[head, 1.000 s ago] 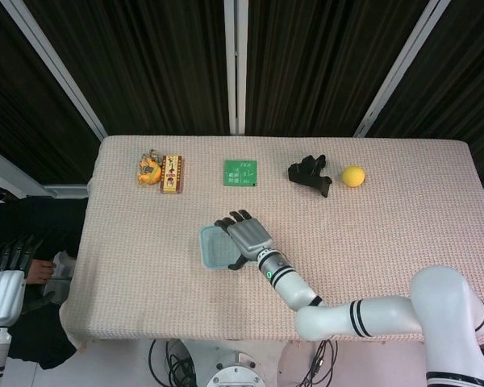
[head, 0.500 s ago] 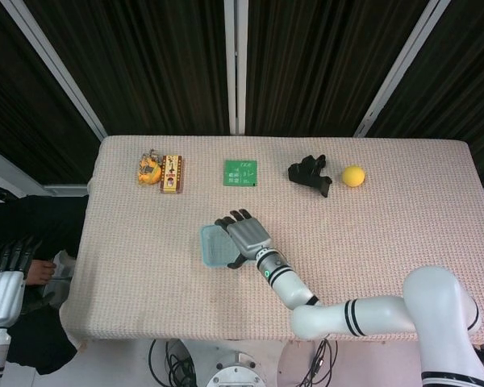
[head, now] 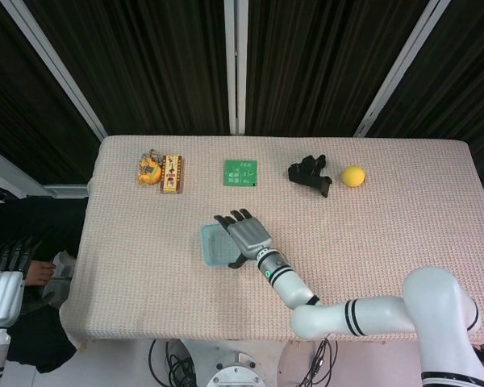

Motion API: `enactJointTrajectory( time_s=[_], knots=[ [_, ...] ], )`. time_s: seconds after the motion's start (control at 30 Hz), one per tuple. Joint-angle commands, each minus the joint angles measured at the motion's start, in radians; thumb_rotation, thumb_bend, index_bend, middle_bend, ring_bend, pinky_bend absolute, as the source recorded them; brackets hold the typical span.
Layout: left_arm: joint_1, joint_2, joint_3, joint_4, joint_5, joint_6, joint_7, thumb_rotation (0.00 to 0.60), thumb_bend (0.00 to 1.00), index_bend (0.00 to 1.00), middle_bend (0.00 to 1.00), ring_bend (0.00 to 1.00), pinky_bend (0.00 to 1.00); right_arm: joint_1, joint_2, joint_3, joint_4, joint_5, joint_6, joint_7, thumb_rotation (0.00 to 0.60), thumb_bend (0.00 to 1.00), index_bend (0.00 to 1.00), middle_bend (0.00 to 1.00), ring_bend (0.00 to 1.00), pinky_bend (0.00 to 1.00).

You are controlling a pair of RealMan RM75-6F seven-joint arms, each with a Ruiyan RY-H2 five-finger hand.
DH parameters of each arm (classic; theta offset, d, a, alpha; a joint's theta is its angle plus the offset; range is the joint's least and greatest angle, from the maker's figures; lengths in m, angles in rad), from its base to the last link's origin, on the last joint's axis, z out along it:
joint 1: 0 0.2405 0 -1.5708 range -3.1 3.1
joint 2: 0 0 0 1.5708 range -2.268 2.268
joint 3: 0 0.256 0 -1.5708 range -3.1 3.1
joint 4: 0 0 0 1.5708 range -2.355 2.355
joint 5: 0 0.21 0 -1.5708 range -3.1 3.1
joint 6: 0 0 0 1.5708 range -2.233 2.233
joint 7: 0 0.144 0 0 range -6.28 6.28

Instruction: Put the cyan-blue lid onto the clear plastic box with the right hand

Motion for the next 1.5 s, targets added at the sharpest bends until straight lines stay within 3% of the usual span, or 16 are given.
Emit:
enactJointTrajectory(
  time_s=[0.03, 0.47, 0.73, 1.5],
  knots=[
    [-0.001, 0.001, 0.0, -0.001, 0.001, 0.0, 0.0, 0.6, 0.05, 0.09, 0.02, 0.0, 0.0, -0.001, 0.002, -0.001, -0.001, 0.0, -0.002, 0.0, 0.6, 0.0, 0.0, 0.16, 0.0, 0.0],
    [-0.001, 0.005, -0.002, -0.009, 0.0, 0.003, 0.006, 0.6, 0.05, 0.09, 0.02, 0.0, 0.0, -0.025, 0.048, -0.011, -0.065, -0.072, 0.021, 0.01, 0.6, 0.0, 0.0, 0.07, 0.0, 0.0],
    [-0.002, 0.013, -0.003, -0.027, 0.0, 0.003, 0.021, 0.6, 0.05, 0.09, 0.02, 0.0, 0.0, -0.038, 0.089, -0.028, -0.163, -0.161, 0.014, 0.015, 0.6, 0.0, 0.0, 0.13, 0.0, 0.0],
    [0.006, 0.01, 0.004, -0.016, -0.002, 0.002, 0.004, 0.6, 0.05, 0.09, 0.02, 0.0, 0.0, 0.023, -0.01, -0.044, -0.028, -0.088, -0.05, -0.002, 0.6, 0.0, 0.0, 0.16, 0.0, 0.0]
  ],
)
